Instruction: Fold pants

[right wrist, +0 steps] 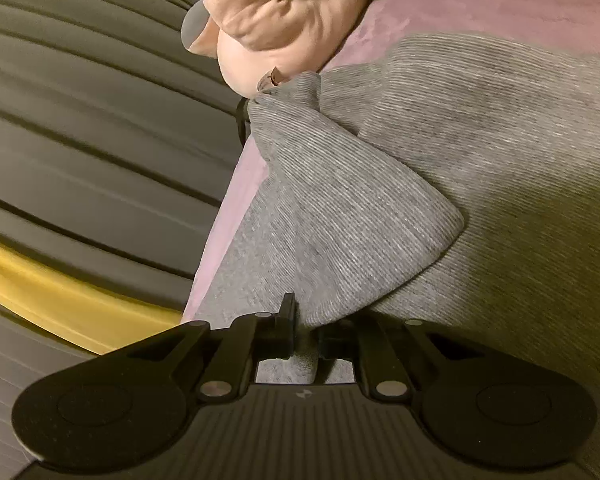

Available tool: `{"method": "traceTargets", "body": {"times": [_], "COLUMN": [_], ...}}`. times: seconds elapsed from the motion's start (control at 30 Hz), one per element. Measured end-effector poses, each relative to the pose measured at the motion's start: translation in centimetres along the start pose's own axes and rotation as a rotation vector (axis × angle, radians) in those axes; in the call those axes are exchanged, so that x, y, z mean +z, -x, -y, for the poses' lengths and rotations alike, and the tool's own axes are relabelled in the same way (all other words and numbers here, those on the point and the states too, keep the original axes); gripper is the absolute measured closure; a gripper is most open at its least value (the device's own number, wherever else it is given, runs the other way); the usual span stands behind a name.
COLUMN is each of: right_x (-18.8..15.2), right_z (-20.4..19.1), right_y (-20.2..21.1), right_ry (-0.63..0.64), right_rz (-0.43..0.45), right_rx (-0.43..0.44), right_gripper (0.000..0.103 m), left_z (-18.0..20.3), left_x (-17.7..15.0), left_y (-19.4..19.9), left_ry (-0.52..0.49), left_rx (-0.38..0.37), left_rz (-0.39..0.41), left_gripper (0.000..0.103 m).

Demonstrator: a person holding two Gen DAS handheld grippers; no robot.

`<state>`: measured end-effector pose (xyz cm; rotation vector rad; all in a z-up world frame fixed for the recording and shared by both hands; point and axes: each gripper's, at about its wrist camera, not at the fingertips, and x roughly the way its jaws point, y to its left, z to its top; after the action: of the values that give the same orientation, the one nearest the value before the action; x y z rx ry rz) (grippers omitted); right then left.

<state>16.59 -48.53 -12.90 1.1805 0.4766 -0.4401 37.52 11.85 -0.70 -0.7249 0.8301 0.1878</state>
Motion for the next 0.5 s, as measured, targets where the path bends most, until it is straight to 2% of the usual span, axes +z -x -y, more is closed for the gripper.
{"method": "traceTargets", "body": {"times": [0.07, 0.13, 0.2, 0.27, 0.3, 0.33, 0.5], "right_x": [0.0, -0.1, 0.0, -0.1, -0.1, -0.1, 0.2], "right_z": [-0.2, -0.2, -0.4, -0.5, -0.5, -0.6, -0.4], "right_y": [-0.3, -0.3, -0.6, -0.6, -0.6, -0.7, -1.0], "right_ry": [0.023, 0.032, 0.040, 0.053, 0.060, 0.065, 0.099], "right_rz": [0.008, 0.014, 0.020, 0.026, 0.028, 0.032, 0.028], "right_rx": [-0.004, -0.006, -0.008, -0.012, -0.013, -0.013, -0.006], "right_gripper": [0.093, 0.093, 0.093, 0.093, 0.093, 0.093, 0.096], "left_z": [0.3, -0.1, -0.7, -1.5, -1.7, -1.8, -0.8], "left_x": [0.4, 0.7, 0.7, 0.7, 0.6, 0.5, -0.7], "left_y": [-1.0, -2.6, -4.0, -5.0, -5.5, -5.7, -1.6], "left_ry": [0.000, 0.013, 0.076, 0.148, 0.175, 0.184, 0.011], "left_rx": [-0.005, -0.011, -0.044, -0.104, -0.119, -0.113, -0.132], "left_rz": [0.005, -0.047, -0.082, -0.097, -0.126, -0.134, 0.009], "left_gripper": [0.043, 0.044, 0.048, 0.066, 0.091, 0.094, 0.095]}}
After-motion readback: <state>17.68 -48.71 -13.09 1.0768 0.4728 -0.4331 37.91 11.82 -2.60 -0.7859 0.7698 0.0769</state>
